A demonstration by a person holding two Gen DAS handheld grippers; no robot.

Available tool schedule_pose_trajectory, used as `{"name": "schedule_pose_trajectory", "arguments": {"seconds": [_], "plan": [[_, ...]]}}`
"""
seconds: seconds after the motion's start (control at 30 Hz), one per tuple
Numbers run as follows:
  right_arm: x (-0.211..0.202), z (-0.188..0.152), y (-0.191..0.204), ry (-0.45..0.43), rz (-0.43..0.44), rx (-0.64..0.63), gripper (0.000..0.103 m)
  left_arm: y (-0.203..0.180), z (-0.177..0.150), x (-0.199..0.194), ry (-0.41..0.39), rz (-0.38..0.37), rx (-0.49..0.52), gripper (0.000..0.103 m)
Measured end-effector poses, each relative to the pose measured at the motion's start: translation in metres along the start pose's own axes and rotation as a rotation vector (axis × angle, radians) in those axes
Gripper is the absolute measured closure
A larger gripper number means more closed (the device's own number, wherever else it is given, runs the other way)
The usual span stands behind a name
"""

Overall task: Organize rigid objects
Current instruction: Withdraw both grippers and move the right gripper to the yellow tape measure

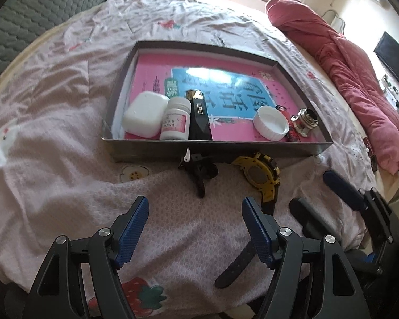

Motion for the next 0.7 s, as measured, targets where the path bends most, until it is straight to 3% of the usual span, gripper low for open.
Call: {"name": "schedule_pose_trajectory", "arguments": {"seconds": [0.57,0.7], "plan": [[0.047,-0.017,0.006,0.066,0.019,-0.04,0.047,0.002,0.008,0.039,0.016,0.034,-0.076,0.03],[0.052,-0.016,0.004,0.06,0.02,-0.035,0.047,0.003,0.01,0.044,0.019,0.038,-0.078,0.042]]}}
Point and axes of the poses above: each gripper's, at about its wrist camera, not at the fingertips, and x roughly the way its jaws point, y to its left, z to its top, the point moved 5 cm from there along x, roughly the way its jaws point, and after that the axes turned 14 degrees about -y, right-handed, at the moved point
